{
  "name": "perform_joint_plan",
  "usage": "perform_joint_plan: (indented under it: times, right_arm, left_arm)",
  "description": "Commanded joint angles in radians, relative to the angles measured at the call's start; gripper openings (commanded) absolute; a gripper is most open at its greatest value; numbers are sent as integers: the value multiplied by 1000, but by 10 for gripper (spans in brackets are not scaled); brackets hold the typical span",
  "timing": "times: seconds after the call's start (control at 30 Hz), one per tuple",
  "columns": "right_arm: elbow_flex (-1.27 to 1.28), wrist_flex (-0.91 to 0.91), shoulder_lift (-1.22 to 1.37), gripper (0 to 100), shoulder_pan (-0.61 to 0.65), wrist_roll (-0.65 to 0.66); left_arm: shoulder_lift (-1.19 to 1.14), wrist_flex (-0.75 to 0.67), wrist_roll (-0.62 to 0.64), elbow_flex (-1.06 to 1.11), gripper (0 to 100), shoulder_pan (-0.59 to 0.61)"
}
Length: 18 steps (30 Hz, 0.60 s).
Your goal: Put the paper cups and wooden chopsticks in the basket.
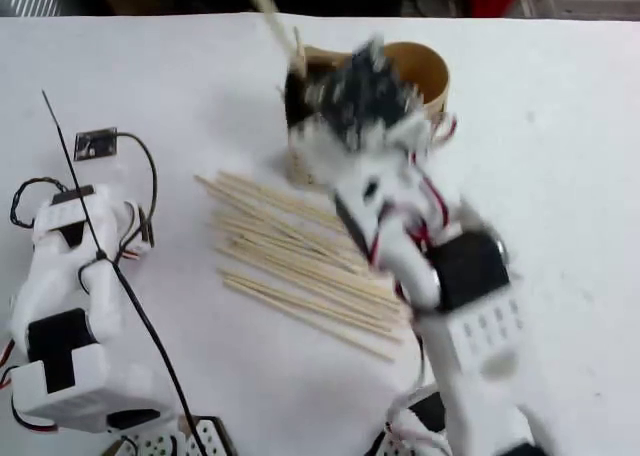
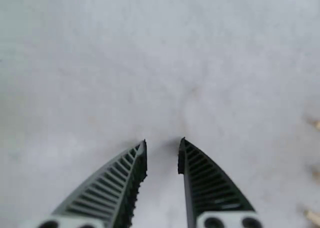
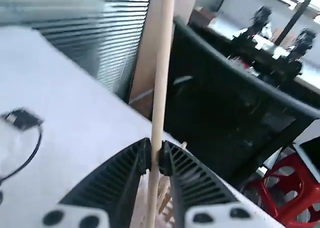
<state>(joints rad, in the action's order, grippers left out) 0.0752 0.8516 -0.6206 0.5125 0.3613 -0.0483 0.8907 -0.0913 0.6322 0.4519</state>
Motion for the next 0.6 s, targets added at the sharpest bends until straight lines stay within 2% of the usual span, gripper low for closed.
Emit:
perform_joint_plan:
  times: [0.0, 0.23, 0.57]
  right_arm:
    - [-167, -278, 206, 17, -62, -37]
    - [-219, -524, 409, 17, -113, -37]
    - [-100, -628, 383, 18, -114, -38]
  left_arm:
    - [5, -14, 3, -3, 124, -13]
    - [5, -14, 3, -3, 124, -13]
    - [5, -14, 3, -3, 124, -13]
